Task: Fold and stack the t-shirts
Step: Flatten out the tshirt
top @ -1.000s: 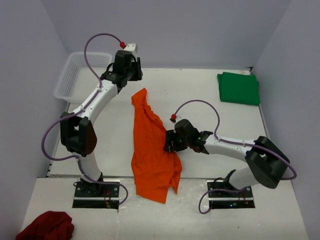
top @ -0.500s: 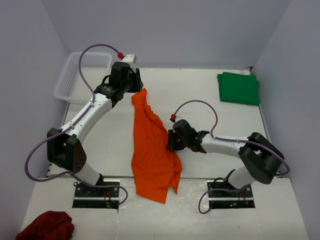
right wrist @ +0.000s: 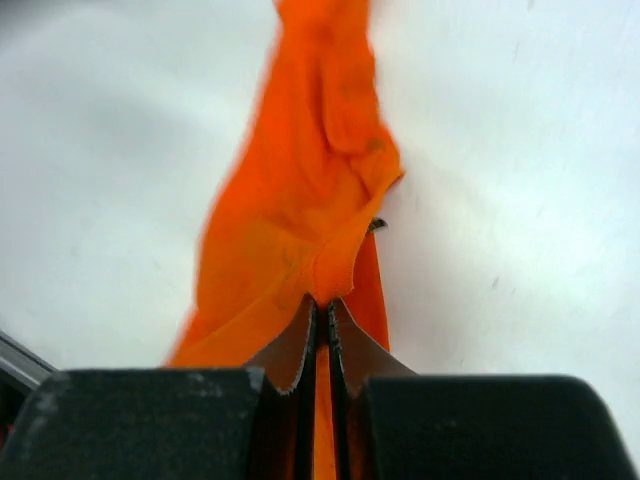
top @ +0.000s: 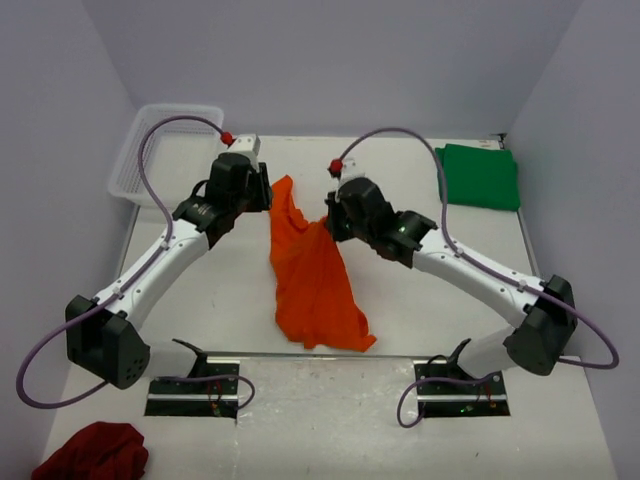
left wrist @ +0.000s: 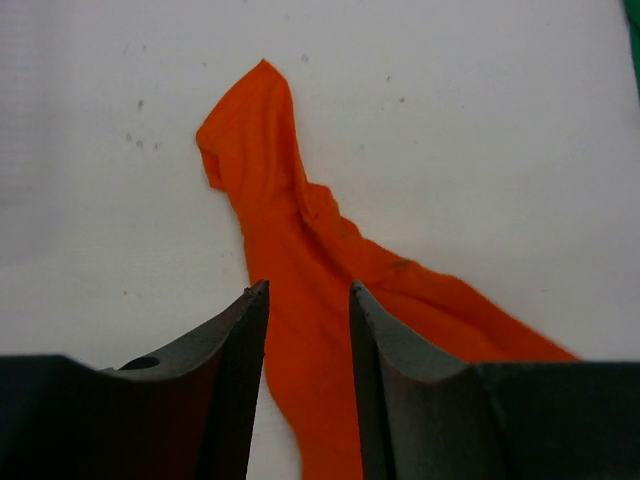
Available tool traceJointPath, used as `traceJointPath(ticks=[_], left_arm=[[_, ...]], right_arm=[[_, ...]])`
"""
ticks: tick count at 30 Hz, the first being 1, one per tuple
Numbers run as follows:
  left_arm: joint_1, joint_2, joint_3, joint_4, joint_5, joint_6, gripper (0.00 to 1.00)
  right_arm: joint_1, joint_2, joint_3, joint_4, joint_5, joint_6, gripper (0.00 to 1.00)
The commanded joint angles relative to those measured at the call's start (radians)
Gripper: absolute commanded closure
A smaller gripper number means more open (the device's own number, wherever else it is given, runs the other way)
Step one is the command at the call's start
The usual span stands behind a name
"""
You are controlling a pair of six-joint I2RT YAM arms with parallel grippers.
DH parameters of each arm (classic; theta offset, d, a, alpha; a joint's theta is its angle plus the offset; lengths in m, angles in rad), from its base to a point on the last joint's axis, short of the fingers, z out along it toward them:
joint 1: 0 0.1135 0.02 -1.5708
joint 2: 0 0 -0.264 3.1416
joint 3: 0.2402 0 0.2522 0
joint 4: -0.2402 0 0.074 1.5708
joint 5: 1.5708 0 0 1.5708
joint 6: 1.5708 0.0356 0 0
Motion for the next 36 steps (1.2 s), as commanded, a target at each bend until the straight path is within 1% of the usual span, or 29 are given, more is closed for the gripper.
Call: traceJointPath(ticks=[1,2,4,5,7,8,10,11,12,13,14,16,17,19,20,24,25,26,27,28,30,31,35,36], left_arm=[[-0.012,-0.051,-0.079,-0.023,-0.052,-0.047,0.6],[-0.015,-0.066,-0.113,-0.029,-0.054,-0.052,0.6],[-0.035,-0.103,-0.153,-0.036,-0.045,-0.055,0.59],[-0.044,-0.12,-0.186,-0.034,-0.032,-0.058,0.59],[-0.084,-0.161,-0.22,-0.023,-0.026,-0.065,0.58],[-0.11,-0.21,-0.248,-0.007,-0.014,-0.055,0.55],[-0.128,-0.282,-0.268,0.001,-0.014,-0.052,0.46],[-0.131,-0.305,-0.28,0.016,0.018,-0.047,0.44],[-0.133,-0.322,-0.297,0.023,0.04,-0.046,0.42],[-0.134,-0.342,-0.305,0.029,0.064,-0.046,0.36],[-0.134,-0.345,-0.309,0.036,0.127,-0.041,0.34],[-0.141,-0.336,-0.323,0.058,0.204,-0.042,0.32],[-0.15,-0.335,-0.335,0.099,0.272,-0.049,0.32],[-0.167,-0.319,-0.38,0.151,0.334,-0.068,0.31],[-0.192,-0.307,-0.389,0.177,0.356,-0.076,0.31],[-0.303,-0.235,-0.42,0.222,0.284,-0.107,0.33],[-0.358,-0.203,-0.426,0.225,0.234,-0.121,0.34],[-0.387,-0.189,-0.427,0.224,0.197,-0.13,0.36],[-0.424,-0.169,-0.431,0.224,0.158,-0.142,0.41],[-0.493,-0.158,-0.434,0.222,0.09,-0.165,0.42],[-0.559,-0.129,-0.428,0.211,0.031,-0.193,0.43],[-0.617,-0.12,-0.426,0.202,-0.015,-0.226,0.43],[-0.739,-0.045,-0.394,0.19,-0.072,-0.283,0.44],[-0.763,-0.004,-0.368,0.184,-0.097,-0.295,0.44]], right_arm=[[-0.001,-0.062,0.292,-0.119,0.139,-0.2,1.0],[-0.004,-0.053,0.41,-0.145,0.134,-0.264,1.0],[-0.012,-0.01,0.535,-0.181,0.086,-0.341,1.0],[-0.012,0.008,0.657,-0.236,0.084,-0.361,1.0],[-0.013,0.05,0.753,-0.274,0.083,-0.401,1.0],[-0.015,0.065,0.822,-0.287,0.095,-0.425,1.0],[-0.023,0.086,0.883,-0.307,0.118,-0.448,1.0],[-0.038,0.097,0.943,-0.338,0.12,-0.448,1.0],[-0.044,0.105,0.959,-0.347,0.12,-0.447,1.0],[-0.05,0.109,0.963,-0.349,0.126,-0.447,1.0],[-0.067,0.112,0.962,-0.347,0.129,-0.445,1.0],[-0.082,0.119,0.95,-0.347,0.146,-0.427,1.0],[-0.098,0.119,0.936,-0.353,0.149,-0.421,1.0],[-0.115,0.113,0.898,-0.354,0.159,-0.398,1.0],[-0.122,0.109,0.882,-0.353,0.169,-0.389,1.0],[-0.161,0.093,0.818,-0.354,0.195,-0.327,1.0],[-0.182,0.088,0.795,-0.355,0.192,-0.315,1.0],[-0.193,0.083,0.789,-0.358,0.187,-0.304,1.0],[-0.202,0.082,0.784,-0.361,0.177,-0.286,1.0],[-0.219,0.079,0.772,-0.361,0.179,-0.28,1.0],[-0.233,0.079,0.766,-0.364,0.183,-0.275,1.0],[-0.246,0.082,0.766,-0.372,0.184,-0.27,1.0],[-0.285,0.097,0.761,-0.39,0.175,-0.252,1.0],[-0.297,0.1,0.747,-0.389,0.17,-0.25,1.0]])
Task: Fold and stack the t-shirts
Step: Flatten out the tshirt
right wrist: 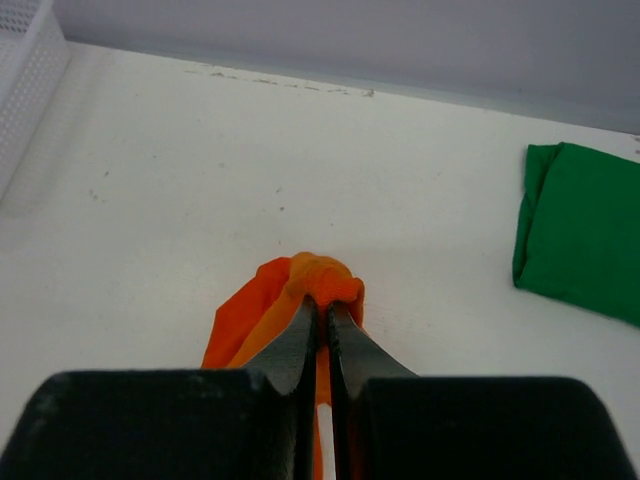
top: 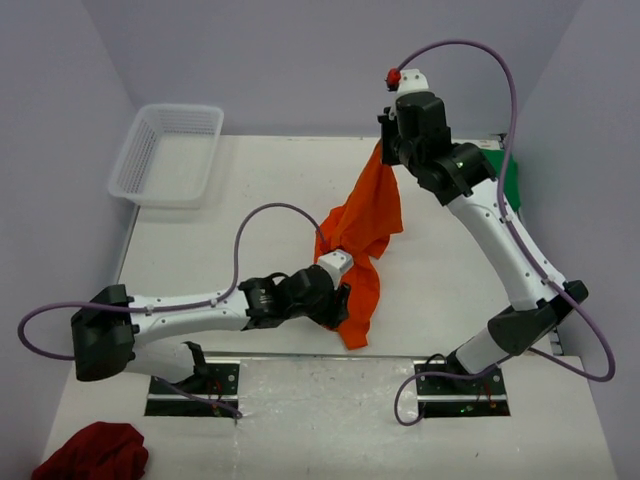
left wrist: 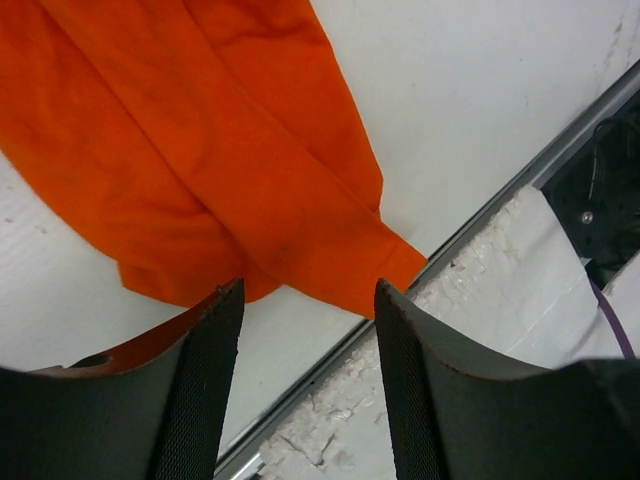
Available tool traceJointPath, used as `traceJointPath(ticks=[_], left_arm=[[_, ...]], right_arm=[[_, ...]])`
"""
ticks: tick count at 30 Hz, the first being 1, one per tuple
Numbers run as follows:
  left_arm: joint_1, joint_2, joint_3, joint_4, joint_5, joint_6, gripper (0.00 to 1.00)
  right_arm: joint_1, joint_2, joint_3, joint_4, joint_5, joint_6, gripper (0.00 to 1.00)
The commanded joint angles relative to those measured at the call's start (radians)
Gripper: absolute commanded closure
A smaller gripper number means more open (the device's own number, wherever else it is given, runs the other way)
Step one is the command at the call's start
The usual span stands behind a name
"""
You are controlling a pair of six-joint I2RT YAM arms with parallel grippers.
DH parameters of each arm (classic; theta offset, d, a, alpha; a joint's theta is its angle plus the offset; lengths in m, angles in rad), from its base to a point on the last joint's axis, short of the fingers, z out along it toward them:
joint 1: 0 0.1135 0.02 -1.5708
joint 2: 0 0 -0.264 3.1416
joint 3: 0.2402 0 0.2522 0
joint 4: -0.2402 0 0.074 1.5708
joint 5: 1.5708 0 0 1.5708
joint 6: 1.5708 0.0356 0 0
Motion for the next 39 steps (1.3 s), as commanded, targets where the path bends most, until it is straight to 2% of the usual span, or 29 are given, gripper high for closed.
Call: traceJointPath(ticks=[1,7,12,21,27,34,39], left_arm=[[-0.104,0.087,0.073,0.011,-0.134,-0.088,0.44],[-0.213,0.303,0.234,-0.1,-0.243,-0.134,0.44],[-0.241,0.418,0.343,-0.192,-0.314,-0.15,0.46],[-0.257,0.55,0.484,-0.362,-0.372,-0.205,0.49],[-0.329,0.638,0.593,-0.491,-0.421,-0.254,0.49],[-0.36,0.701,0.649,-0.566,-0.438,-0.296,0.49],[-0.36,0.731,0.681,-0.646,-0.478,-0.348,0.54]], right_arm=[[-0.03,-0.018,-0.017,-0.002,-0.005,0.035,1.0],[-0.063,-0.016,-0.075,0.024,-0.048,0.044,1.0],[-0.07,-0.028,-0.104,0.034,-0.067,0.046,1.0],[-0.08,-0.067,-0.15,0.058,-0.093,0.049,1.0],[-0.083,-0.071,-0.164,0.064,-0.108,0.056,1.0],[-0.084,-0.09,-0.184,0.077,-0.117,0.059,1.0],[-0.086,-0.097,-0.201,0.084,-0.122,0.056,1.0]])
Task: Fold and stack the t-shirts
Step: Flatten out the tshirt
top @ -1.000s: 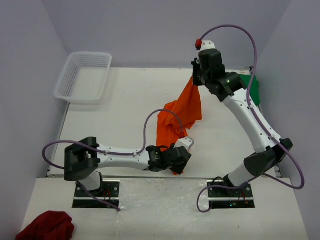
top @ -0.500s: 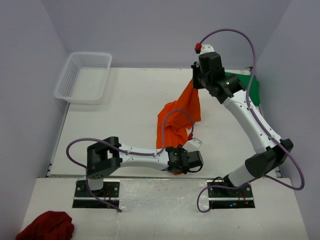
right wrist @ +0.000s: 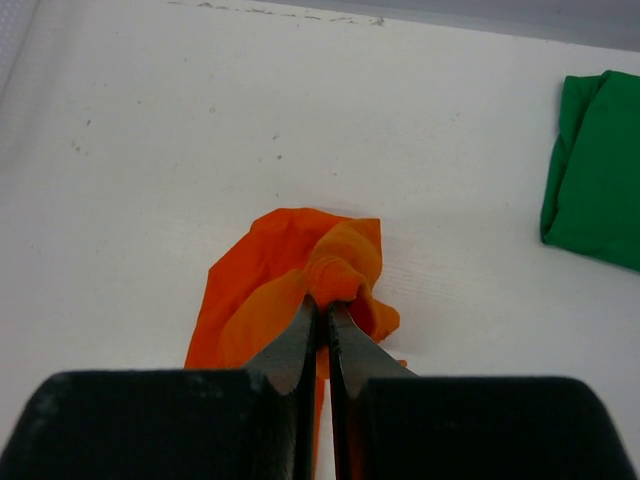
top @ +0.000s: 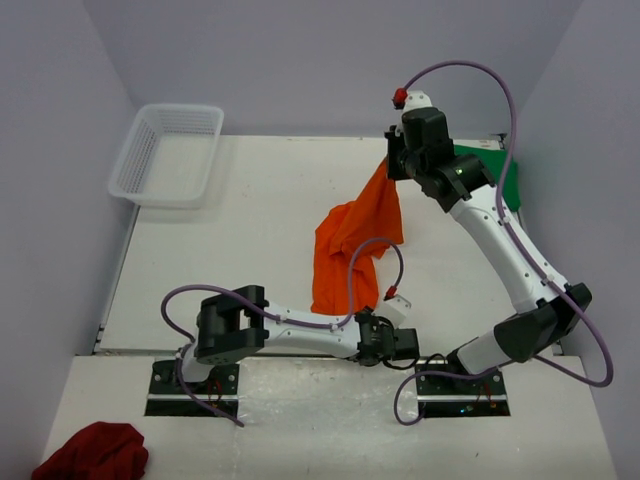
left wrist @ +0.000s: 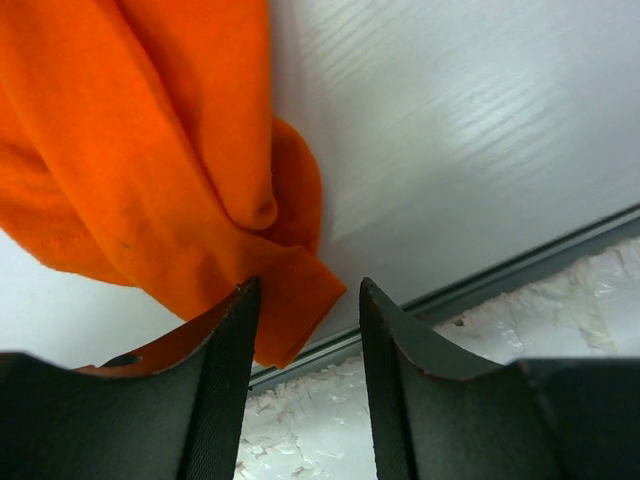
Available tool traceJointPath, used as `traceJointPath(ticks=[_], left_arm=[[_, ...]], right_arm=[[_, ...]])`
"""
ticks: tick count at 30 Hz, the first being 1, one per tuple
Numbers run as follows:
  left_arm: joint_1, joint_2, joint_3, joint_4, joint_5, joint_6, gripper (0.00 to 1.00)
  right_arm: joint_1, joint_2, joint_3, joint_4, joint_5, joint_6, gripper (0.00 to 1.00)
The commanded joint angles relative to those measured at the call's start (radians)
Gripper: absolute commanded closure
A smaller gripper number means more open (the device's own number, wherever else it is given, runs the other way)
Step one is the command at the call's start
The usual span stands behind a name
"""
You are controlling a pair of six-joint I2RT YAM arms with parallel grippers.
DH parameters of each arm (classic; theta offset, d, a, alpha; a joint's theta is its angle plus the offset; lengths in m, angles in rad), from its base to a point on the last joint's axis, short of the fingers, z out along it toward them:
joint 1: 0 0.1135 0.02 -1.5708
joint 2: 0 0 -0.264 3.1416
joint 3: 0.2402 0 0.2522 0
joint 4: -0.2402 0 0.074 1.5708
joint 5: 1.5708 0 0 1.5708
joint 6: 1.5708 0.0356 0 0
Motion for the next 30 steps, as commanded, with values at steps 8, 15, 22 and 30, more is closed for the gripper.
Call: traceJointPath(ticks=[8,15,22,30], left_arm=[[0.002,0.055,0.076,-0.161,-0.113,-0.116,0.91],[-0.004,-0.083,0.013,-0.271,-0.254,-0.283,1.0],[-0.001,-0.33,-0.185,-0.478,-0.293,-0.545,1.0],[0.026,-0.424,-0.248,-0.54,-0.296,-0.642,1.0]], right_arm=[[-0.008,-0.067,-0.026,0.063,-0.027,0.006,1.0],[-0.011,-0.055,-0.065,0.061,0.0,0.013,1.0],[-0.011,-0.044,-0.172,0.055,-0.021,0.073,1.0],[-0.006,-0.024,-0.35,0.084,-0.084,0.151,1.0]])
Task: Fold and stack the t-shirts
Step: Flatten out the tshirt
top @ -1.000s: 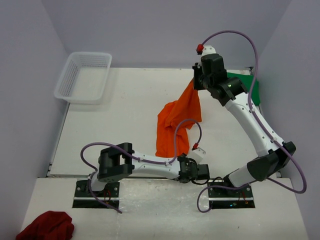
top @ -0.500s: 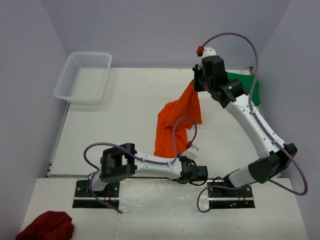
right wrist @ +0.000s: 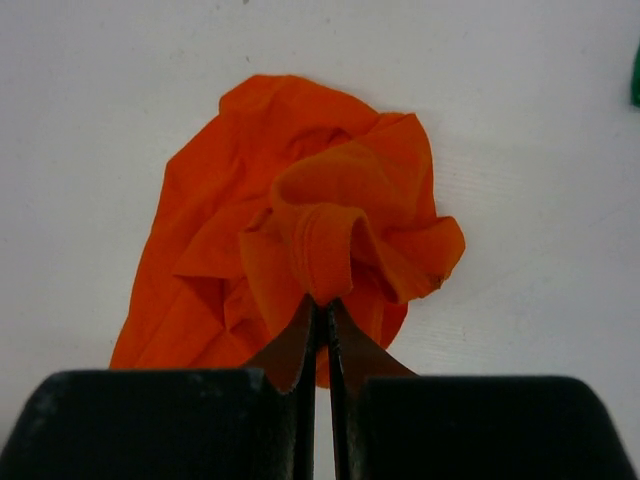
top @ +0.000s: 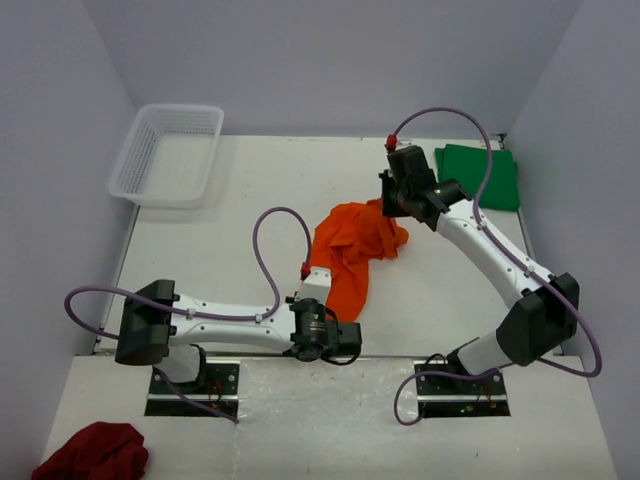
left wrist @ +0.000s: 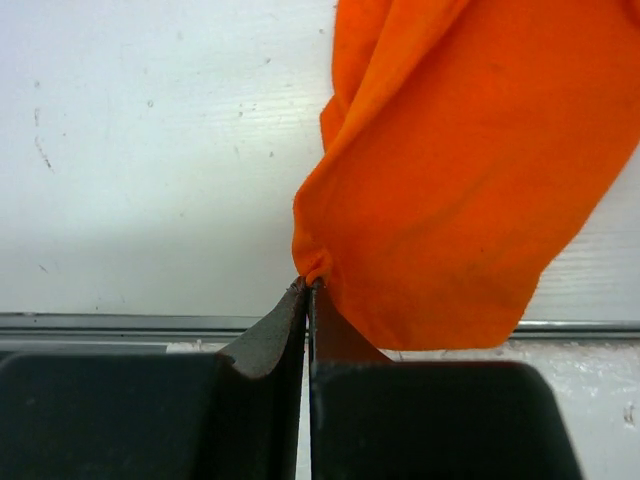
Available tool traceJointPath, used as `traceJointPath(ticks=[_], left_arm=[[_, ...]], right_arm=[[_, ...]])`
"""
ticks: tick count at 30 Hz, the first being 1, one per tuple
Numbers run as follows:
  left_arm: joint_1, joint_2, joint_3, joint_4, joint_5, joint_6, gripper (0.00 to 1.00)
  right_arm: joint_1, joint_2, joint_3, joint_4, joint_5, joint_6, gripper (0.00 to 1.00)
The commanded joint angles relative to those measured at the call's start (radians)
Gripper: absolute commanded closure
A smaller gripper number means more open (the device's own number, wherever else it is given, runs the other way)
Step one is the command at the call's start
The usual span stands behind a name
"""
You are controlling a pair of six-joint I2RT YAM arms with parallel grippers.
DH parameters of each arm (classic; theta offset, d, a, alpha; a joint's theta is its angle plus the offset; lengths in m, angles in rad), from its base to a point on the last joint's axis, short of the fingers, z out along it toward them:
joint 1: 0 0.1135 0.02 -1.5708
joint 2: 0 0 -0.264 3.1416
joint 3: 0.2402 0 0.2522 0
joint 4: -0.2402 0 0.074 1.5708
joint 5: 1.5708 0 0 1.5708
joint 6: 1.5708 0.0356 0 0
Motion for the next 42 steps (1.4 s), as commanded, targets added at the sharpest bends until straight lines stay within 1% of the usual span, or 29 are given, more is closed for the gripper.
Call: traceJointPath(ticks=[1,2,4,7,10,13,14,16,19,21,24,25,26,28,30,31,33,34,35,36,37,38,39,40,41,42], left_arm=[[0.034,-0.004,-0.016,-0.075,-0.056,-0.098,1.0],[0.059,-0.011,-0.039,-0.064,-0.053,-0.094,1.0],[0.074,-0.039,-0.064,-0.029,-0.048,-0.065,1.0],[0.105,-0.053,-0.084,-0.026,-0.051,-0.063,1.0],[0.113,-0.051,-0.095,0.005,-0.043,-0.037,1.0],[0.113,-0.039,-0.107,0.039,-0.027,-0.017,1.0],[0.113,-0.037,-0.112,0.049,-0.022,-0.014,1.0],[0.113,-0.034,-0.125,0.053,-0.014,-0.02,1.0],[0.113,-0.042,-0.139,0.057,-0.013,-0.02,1.0],[0.116,-0.041,-0.153,0.077,-0.01,-0.012,1.0],[0.119,-0.03,-0.153,0.114,-0.002,0.017,1.0],[0.119,-0.027,-0.15,0.119,-0.002,0.024,1.0],[0.119,-0.021,-0.141,0.12,-0.002,0.028,1.0],[0.119,-0.013,-0.138,0.125,0.001,0.034,1.0],[0.119,-0.013,-0.138,0.137,0.009,0.046,1.0],[0.119,-0.013,-0.138,0.142,0.01,0.047,1.0],[0.119,-0.013,-0.138,0.152,0.015,0.064,1.0],[0.119,-0.013,-0.138,0.155,0.012,0.067,1.0],[0.119,-0.008,-0.138,0.157,0.012,0.069,1.0],[0.119,-0.008,-0.138,0.158,0.01,0.072,1.0],[0.119,-0.007,-0.138,0.16,0.007,0.074,1.0],[0.119,-0.005,-0.138,0.168,0.009,0.078,1.0],[0.12,-0.004,-0.138,0.187,0.009,0.095,1.0],[0.122,-0.002,-0.138,0.194,0.01,0.104,1.0],[0.122,0.004,-0.138,0.203,0.01,0.11,1.0],[0.123,0.007,-0.136,0.214,0.01,0.127,1.0]], right_arm=[[0.002,0.007,-0.067,0.04,-0.042,0.046,1.0],[0.002,0.035,-0.069,0.044,-0.051,0.037,1.0],[0.0,0.067,-0.061,0.055,-0.065,0.02,1.0],[-0.001,0.134,-0.004,0.061,-0.051,0.004,1.0],[-0.009,0.231,0.132,0.045,-0.028,-0.016,1.0],[-0.021,0.312,0.233,0.012,0.004,-0.022,1.0],[-0.023,0.325,0.296,-0.01,0.033,-0.022,1.0],[-0.024,0.336,0.359,-0.023,0.056,-0.025,1.0],[-0.026,0.307,0.388,-0.032,0.059,-0.039,1.0],[-0.026,0.311,0.453,-0.067,0.067,-0.049,1.0],[-0.05,0.377,0.578,-0.132,-0.006,-0.076,1.0],[-0.066,0.433,0.653,-0.174,-0.01,-0.08,1.0],[-0.069,0.46,0.683,-0.188,-0.011,-0.085,1.0],[-0.092,0.506,0.744,-0.195,-0.066,-0.086,1.0],[-0.11,0.611,0.81,-0.201,-0.141,-0.097,0.99],[-0.116,0.612,0.839,-0.204,-0.168,-0.106,0.87],[-0.132,0.709,0.92,-0.219,-0.182,-0.111,0.38],[-0.132,0.731,0.925,-0.233,-0.167,-0.106,0.22],[-0.132,0.727,0.909,-0.23,-0.141,-0.1,0.19],[-0.132,0.704,0.813,-0.218,-0.128,-0.085,0.2],[-0.133,0.666,0.736,-0.157,-0.116,-0.071,0.21],[-0.132,0.559,0.656,-0.112,-0.104,-0.035,0.21],[-0.132,0.494,0.472,-0.065,-0.096,-0.014,0.21],[-0.132,0.431,0.377,0.039,-0.113,-0.002,0.2],[-0.132,0.374,0.305,0.07,-0.12,0.027,0.2],[-0.133,0.298,0.207,0.081,-0.126,0.045,0.22]])
